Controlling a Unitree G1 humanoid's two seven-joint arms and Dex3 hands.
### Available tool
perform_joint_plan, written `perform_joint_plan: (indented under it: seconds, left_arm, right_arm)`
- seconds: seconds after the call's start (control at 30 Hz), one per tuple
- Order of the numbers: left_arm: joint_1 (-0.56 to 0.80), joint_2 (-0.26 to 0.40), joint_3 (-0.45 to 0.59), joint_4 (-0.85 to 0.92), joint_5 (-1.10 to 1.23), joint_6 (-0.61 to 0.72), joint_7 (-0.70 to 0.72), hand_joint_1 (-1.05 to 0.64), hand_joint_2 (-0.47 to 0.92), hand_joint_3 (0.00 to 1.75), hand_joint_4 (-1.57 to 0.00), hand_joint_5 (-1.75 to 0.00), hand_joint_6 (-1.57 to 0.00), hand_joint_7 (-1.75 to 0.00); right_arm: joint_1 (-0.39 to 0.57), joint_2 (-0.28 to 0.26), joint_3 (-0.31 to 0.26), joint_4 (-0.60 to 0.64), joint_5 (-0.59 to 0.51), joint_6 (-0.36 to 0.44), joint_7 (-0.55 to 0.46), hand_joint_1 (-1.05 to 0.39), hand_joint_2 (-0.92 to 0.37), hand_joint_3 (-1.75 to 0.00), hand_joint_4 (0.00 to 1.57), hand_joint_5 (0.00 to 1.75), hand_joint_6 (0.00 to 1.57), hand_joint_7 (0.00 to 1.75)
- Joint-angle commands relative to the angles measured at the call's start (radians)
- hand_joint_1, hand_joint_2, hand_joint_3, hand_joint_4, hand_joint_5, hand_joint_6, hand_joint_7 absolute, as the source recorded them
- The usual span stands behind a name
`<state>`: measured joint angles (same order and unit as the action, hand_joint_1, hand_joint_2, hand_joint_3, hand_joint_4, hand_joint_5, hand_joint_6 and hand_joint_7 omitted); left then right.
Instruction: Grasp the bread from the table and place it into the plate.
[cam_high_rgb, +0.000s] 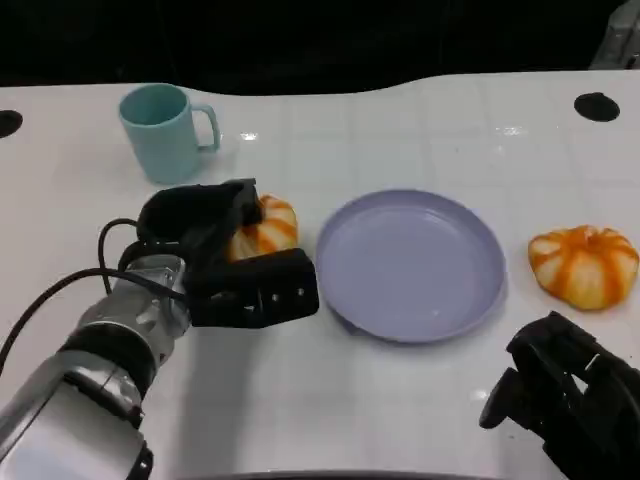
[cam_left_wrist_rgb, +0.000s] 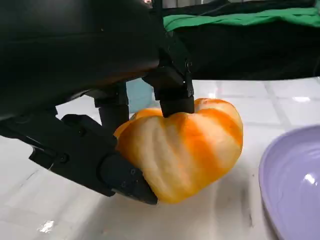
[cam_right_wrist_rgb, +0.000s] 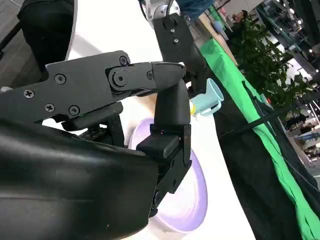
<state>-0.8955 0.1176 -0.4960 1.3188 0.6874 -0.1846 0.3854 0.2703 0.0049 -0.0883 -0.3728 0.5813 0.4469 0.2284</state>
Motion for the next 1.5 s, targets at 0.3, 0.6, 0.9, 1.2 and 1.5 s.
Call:
perform_joint_plan:
  seconds: [0.3,0.6,0.9,1.2,1.5]
  left_arm:
    - [-0.093,0.002,0.134,-0.066,-0.147,-0.065,-0.071,-0.21,0.66,0.74,-0.87,-1.75,-0.6,-1.75]
    - [-0.184,-0.026,0.091,-0.131,-0.126,-0.132,-0.206,-0.18,0.55,0.98,-0.9,-1.75,-0.69,-1.75]
    - [-0.246,-0.09,0.039,-0.129,-0.103,-0.131,-0.335,-0.18,0.53,0.96,-0.89,-1.75,-0.71,-1.75]
    - [-0.27,-0.162,-0.022,-0.085,-0.05,-0.079,-0.362,-0.22,0.65,0.78,-0.83,-1.75,-0.7,-1.6]
    - [-0.275,-0.202,-0.053,-0.042,-0.027,0.001,-0.4,-0.25,0.92,0.29,-0.73,-1.44,-0.87,-0.32]
  right_arm:
    - [-0.01,-0.008,-0.009,-0.003,0.01,0.0,-0.001,-0.52,-0.92,-0.18,0.62,1.75,0.55,1.53]
    - [-0.01,0.003,-0.004,-0.002,0.009,0.004,-0.014,-0.52,-0.92,-0.18,0.63,1.75,0.56,1.53]
    - [-0.004,0.007,0.007,-0.01,0.002,-0.004,-0.012,-0.52,-0.92,-0.18,0.63,1.75,0.55,1.53]
    - [0.001,0.011,0.02,-0.018,-0.006,-0.007,-0.021,-0.52,-0.92,-0.2,0.62,1.75,0.53,1.52]
    - [0.006,0.019,0.029,-0.028,-0.011,-0.005,-0.031,-0.51,-0.92,-0.19,0.61,1.75,0.54,1.5]
